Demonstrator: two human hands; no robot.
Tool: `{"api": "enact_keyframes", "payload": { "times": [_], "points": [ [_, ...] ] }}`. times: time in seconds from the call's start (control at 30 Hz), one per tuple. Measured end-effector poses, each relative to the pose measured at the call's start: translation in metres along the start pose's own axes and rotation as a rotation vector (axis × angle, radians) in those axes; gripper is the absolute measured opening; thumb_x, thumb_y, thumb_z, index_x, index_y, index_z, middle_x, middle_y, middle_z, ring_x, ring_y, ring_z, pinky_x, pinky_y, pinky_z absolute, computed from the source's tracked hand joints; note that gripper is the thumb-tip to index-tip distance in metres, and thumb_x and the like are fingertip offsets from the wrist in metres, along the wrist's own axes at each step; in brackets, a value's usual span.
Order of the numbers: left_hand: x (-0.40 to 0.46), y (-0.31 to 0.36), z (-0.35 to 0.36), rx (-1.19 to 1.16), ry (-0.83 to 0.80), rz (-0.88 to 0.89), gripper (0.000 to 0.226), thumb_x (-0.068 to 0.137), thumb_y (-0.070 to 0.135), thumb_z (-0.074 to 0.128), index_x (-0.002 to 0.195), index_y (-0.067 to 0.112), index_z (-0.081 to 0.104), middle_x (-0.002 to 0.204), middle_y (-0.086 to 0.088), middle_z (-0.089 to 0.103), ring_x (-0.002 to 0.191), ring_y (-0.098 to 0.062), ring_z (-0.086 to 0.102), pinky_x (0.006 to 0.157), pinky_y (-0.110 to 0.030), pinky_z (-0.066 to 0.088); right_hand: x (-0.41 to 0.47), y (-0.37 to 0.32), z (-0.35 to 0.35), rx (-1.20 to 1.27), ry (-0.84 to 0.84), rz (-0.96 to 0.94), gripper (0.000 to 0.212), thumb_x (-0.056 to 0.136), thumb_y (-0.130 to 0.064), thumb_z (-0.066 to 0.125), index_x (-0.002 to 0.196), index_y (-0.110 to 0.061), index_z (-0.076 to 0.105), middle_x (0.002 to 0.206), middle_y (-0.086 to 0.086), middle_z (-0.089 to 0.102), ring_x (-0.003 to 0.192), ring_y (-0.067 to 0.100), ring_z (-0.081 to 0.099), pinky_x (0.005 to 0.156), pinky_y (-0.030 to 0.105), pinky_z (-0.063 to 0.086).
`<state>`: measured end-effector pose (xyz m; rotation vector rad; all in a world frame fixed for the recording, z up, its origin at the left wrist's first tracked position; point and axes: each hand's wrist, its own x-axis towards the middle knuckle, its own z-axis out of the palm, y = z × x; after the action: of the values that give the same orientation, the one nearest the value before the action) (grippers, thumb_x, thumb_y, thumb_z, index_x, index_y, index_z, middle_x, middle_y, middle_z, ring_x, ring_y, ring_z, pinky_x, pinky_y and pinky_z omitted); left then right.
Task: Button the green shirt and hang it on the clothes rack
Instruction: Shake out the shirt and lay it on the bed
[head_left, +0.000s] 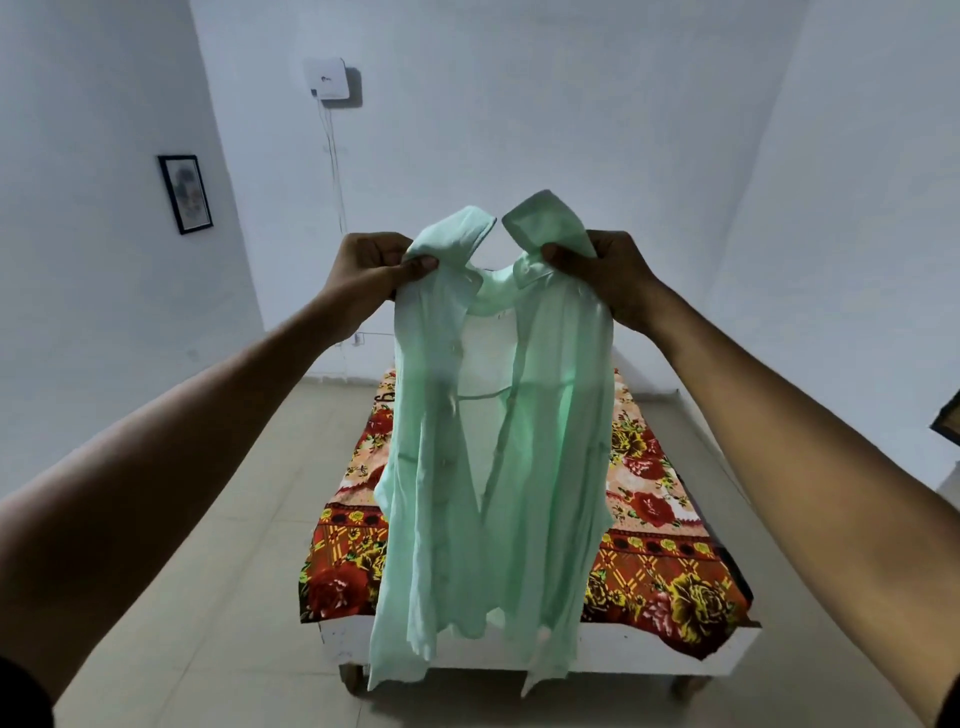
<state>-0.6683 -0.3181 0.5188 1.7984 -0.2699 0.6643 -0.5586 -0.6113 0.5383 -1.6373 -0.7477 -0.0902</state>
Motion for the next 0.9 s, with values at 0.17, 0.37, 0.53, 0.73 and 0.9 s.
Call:
{"api": "enact_keyframes", "payload": {
  "times": [0.17,0.37,0.53,0.73,0.9],
  "points": [
    [-0.008,-0.030,0.007,0.002,0.069,-0.027,0.014,0.089,0.014,0.078,0.095,0.002,0.074,0.069,0.009,0.070,0.063,-0.005,0.062,0.057,-0.021,0.050,-0.007,0.029,0.012,-0.102,0.031,0.001,0.040,0.082,-0.037,0.084,0.091,0.001,0.075,0.091,0.022,0.075,0.076,0.019,0.068,0.068,0.035,0.052],
    [0.004,-0.093,0.024,0.060,0.071,-0.065,0.016,0.087,0.020,0.079,0.093,0.004,0.077,0.067,0.014,0.069,0.065,-0.003,0.059,0.060,-0.023,0.048,0.013,0.084,0.006,-0.154,0.031,0.077,0.015,0.085,-0.030,0.082,0.081,-0.018,0.076,0.075,-0.007,0.073,0.064,0.005,0.065,0.060,0.023,0.051],
    [0.025,-0.154,0.041,0.129,0.054,-0.132,0.013,0.088,0.019,0.078,0.091,0.007,0.077,0.068,0.013,0.069,0.063,-0.001,0.058,0.057,-0.019,0.047,0.055,0.150,0.006,-0.165,0.029,0.125,0.010,0.085,-0.030,0.082,0.083,-0.023,0.075,0.074,-0.014,0.073,0.061,-0.003,0.063,0.059,0.018,0.050],
    [0.053,-0.240,0.055,0.164,0.118,-0.244,0.021,0.085,0.024,0.080,0.089,0.004,0.077,0.075,-0.001,0.071,0.067,-0.011,0.060,0.062,-0.030,0.051,0.104,0.244,0.015,-0.207,0.010,0.166,0.042,0.078,-0.044,0.084,0.095,-0.007,0.078,0.095,0.011,0.078,0.078,0.012,0.064,0.068,0.033,0.051],
    [0.108,-0.323,0.069,0.176,0.143,-0.290,0.008,0.087,0.012,0.077,0.085,0.020,0.076,0.068,0.017,0.069,0.062,0.003,0.057,0.058,-0.019,0.049,0.166,0.331,0.017,-0.267,0.005,0.237,0.032,0.082,-0.035,0.083,0.075,-0.006,0.070,0.073,-0.001,0.066,0.066,0.008,0.053,0.060,0.028,0.042]
  ]
}}
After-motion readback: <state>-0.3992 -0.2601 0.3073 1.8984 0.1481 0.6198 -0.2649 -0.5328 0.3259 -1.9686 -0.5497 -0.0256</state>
